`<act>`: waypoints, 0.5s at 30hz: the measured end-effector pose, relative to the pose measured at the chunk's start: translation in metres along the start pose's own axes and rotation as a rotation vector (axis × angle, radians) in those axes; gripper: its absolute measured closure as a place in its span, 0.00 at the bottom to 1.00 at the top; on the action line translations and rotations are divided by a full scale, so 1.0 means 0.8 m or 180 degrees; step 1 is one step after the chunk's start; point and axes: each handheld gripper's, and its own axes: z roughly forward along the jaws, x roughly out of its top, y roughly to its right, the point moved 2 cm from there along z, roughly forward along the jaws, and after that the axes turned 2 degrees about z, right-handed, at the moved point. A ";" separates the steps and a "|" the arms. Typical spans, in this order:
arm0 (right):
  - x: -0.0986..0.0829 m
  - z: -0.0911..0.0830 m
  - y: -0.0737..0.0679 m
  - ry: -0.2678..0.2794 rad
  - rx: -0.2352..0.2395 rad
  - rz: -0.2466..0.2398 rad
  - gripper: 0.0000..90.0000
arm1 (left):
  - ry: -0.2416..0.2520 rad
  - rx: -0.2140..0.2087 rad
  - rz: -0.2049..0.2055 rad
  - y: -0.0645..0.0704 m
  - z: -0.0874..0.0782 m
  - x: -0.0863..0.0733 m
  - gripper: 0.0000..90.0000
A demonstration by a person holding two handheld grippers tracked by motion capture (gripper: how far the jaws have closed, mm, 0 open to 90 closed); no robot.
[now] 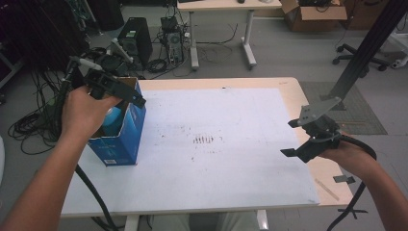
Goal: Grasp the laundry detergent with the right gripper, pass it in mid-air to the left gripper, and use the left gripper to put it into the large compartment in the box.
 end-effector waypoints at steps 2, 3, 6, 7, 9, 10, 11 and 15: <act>-0.001 -0.001 0.000 -0.0005 -0.0004 0.0006 0.06 | 0.0013 -0.0025 0.0048 0.007 -0.001 0.003 0.07; -0.001 -0.001 0.000 -0.0006 -0.0003 0.0006 0.06 | 0.0015 -0.0048 0.0079 0.010 -0.001 0.004 0.07; -0.001 -0.001 0.000 -0.0007 -0.0007 0.0009 0.06 | 0.0029 -0.0076 0.0161 0.019 -0.003 0.008 0.07; -0.001 -0.002 -0.001 -0.0013 -0.0010 0.0013 0.06 | 0.0031 -0.0083 0.0186 0.022 -0.003 0.010 0.07; 0.000 -0.002 -0.001 -0.0007 -0.0010 0.0009 0.06 | 0.0031 -0.0106 0.0240 0.028 -0.003 0.012 0.07; 0.000 -0.002 0.000 -0.0007 -0.0011 0.0008 0.06 | 0.0027 -0.0111 0.0270 0.031 -0.002 0.013 0.07; 0.000 -0.002 0.000 -0.0009 -0.0010 0.0012 0.06 | 0.0026 -0.0124 0.0305 0.034 -0.002 0.015 0.07; 0.001 -0.003 0.000 -0.0008 -0.0008 0.0017 0.06 | 0.0013 -0.0149 0.0430 0.044 0.001 0.020 0.07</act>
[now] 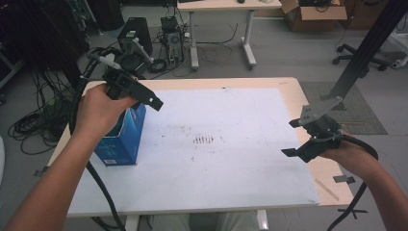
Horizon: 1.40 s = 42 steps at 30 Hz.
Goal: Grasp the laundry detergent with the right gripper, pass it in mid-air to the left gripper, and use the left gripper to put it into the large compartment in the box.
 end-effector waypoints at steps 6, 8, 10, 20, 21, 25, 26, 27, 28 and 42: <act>0.003 0.002 0.000 -0.0009 0.0018 0.0002 0.06 | -0.0007 -0.0079 0.0156 0.010 0.007 0.012 0.07; 0.004 0.002 0.000 -0.0016 0.0024 0.0002 0.06 | 0.0002 -0.0097 0.0212 0.011 0.009 0.017 0.07; 0.005 0.003 0.000 -0.0025 0.0028 0.0010 0.06 | -0.0004 -0.0111 0.0248 0.011 0.012 0.022 0.07; 0.010 0.007 0.002 -0.0055 0.0043 0.0020 0.06 | -0.0100 -0.0168 0.0597 0.012 0.032 0.047 0.07; 0.010 0.008 0.003 -0.0061 0.0046 0.0022 0.06 | -0.0104 -0.0175 0.0627 0.012 0.033 0.049 0.07; 0.011 0.009 0.003 -0.0076 0.0052 0.0030 0.06 | -0.0135 -0.0195 0.0735 0.009 0.039 0.057 0.07; 0.011 0.009 0.003 -0.0080 0.0054 0.0030 0.06 | -0.0157 -0.0194 0.0779 0.008 0.041 0.060 0.07; 0.011 0.009 0.004 -0.0084 0.0053 0.0034 0.06 | -0.0172 -0.0194 0.0808 0.008 0.042 0.062 0.07; 0.011 0.009 0.004 -0.0089 0.0056 0.0038 0.06 | -0.0181 -0.0198 0.0841 0.008 0.044 0.064 0.07; 0.012 0.009 0.006 -0.0175 0.0052 0.0063 0.06 | -0.0417 -0.0203 0.1267 0.011 0.074 0.084 0.08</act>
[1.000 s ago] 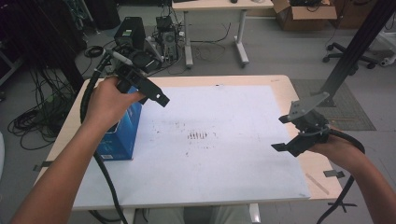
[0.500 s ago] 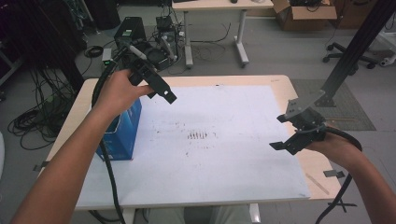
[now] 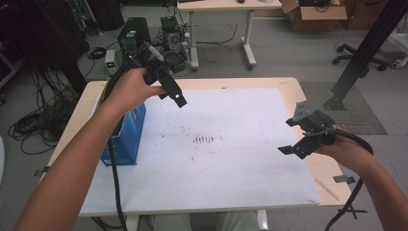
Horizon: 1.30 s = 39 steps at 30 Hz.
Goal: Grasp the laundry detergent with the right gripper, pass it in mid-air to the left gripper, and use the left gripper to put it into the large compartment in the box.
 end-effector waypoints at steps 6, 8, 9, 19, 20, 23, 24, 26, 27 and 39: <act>-0.001 -0.001 -0.001 -0.0044 -0.0009 -0.0005 0.06 | -0.0053 0.0036 0.0168 -0.005 0.011 0.002 0.08; -0.001 -0.002 -0.001 -0.0046 -0.0010 0.0003 0.06 | -0.0069 0.0037 0.0209 -0.006 0.014 0.003 0.08; -0.001 -0.002 -0.001 -0.0060 -0.0015 0.0006 0.06 | -0.0080 0.0035 0.0237 -0.006 0.015 0.003 0.08; 0.000 -0.002 0.001 -0.0094 -0.0013 0.0024 0.06 | -0.0159 -0.0032 0.0429 -0.007 0.030 0.008 0.08; -0.001 -0.002 0.001 -0.0093 -0.0011 0.0025 0.06 | -0.0139 -0.0032 0.0423 -0.007 0.031 0.008 0.08; -0.001 -0.001 0.001 -0.0099 -0.0010 0.0037 0.06 | -0.0143 -0.0030 0.0445 -0.008 0.033 0.009 0.08; -0.002 -0.001 0.001 -0.0104 -0.0010 0.0039 0.06 | -0.0148 -0.0028 0.0464 -0.008 0.033 0.009 0.08; -0.002 -0.001 0.000 -0.0109 -0.0005 0.0035 0.06 | -0.0136 -0.0037 0.0480 -0.007 0.034 0.010 0.08; -0.002 -0.002 -0.001 -0.0116 0.0002 0.0032 0.06 | -0.0133 -0.0044 0.0471 -0.006 0.034 0.010 0.08; 0.002 -0.003 0.001 -0.0139 0.0007 0.0019 0.06 | -0.0078 -0.0063 0.0541 0.002 0.026 0.008 0.08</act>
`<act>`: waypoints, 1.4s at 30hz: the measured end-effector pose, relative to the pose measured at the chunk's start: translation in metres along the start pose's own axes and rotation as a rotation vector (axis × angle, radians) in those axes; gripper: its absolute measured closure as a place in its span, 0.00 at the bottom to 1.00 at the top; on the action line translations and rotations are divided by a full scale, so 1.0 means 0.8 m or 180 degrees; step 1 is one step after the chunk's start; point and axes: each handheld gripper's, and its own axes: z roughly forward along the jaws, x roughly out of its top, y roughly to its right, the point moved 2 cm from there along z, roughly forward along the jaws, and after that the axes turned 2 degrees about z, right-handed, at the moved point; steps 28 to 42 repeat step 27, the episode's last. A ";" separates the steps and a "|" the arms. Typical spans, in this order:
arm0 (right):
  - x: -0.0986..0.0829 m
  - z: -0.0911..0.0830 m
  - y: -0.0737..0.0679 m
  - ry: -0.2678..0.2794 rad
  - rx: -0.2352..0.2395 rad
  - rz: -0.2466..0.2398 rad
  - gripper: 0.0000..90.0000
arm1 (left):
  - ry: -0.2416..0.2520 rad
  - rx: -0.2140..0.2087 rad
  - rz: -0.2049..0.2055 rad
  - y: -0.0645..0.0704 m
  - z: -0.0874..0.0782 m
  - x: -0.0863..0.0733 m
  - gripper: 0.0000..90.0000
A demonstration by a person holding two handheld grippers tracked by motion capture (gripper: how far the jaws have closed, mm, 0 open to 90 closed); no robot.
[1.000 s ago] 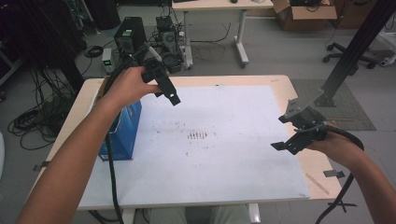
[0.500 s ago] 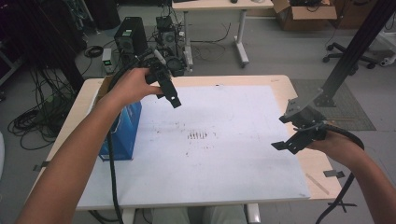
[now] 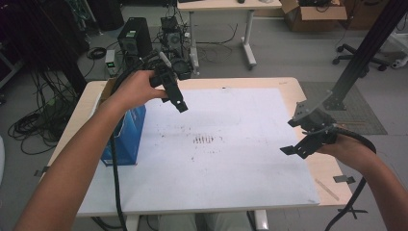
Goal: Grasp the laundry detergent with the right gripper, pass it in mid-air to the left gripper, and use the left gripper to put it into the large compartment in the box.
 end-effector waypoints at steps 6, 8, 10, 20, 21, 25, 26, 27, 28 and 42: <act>0.004 0.001 -0.002 -0.0001 0.0005 -0.0025 0.07 | 0.0059 -0.0005 0.0027 0.003 -0.003 -0.001 0.08; 0.006 0.001 -0.004 -0.0001 0.0005 -0.0028 0.07 | 0.0050 -0.0008 0.0027 0.003 -0.004 -0.001 0.08; 0.007 0.001 -0.005 -0.0011 0.0012 -0.0038 0.07 | 0.0065 -0.0003 0.0032 0.004 -0.005 -0.001 0.08; 0.006 0.004 -0.007 -0.0012 0.0029 -0.0046 0.07 | 0.0070 0.0008 0.0044 0.009 -0.007 0.001 0.08; 0.006 0.004 -0.007 -0.0012 0.0029 -0.0046 0.07 | 0.0070 0.0008 0.0044 0.009 -0.007 0.001 0.08; 0.005 0.004 -0.009 0.0006 0.0037 -0.0052 0.07 | 0.0065 0.0008 0.0029 0.009 -0.008 0.001 0.08; 0.004 0.005 -0.009 0.0017 0.0034 -0.0041 0.07 | 0.0077 0.0010 0.0019 0.009 -0.009 0.000 0.08; 0.004 0.005 -0.009 0.0017 0.0034 -0.0041 0.07 | 0.0077 0.0010 0.0019 0.009 -0.009 0.000 0.07; 0.004 0.005 -0.009 0.0017 0.0034 -0.0041 0.07 | 0.0077 0.0010 0.0019 0.009 -0.009 0.000 0.07; 0.004 0.005 -0.009 0.0017 0.0034 -0.0041 0.07 | 0.0077 0.0010 0.0019 0.009 -0.009 0.000 0.07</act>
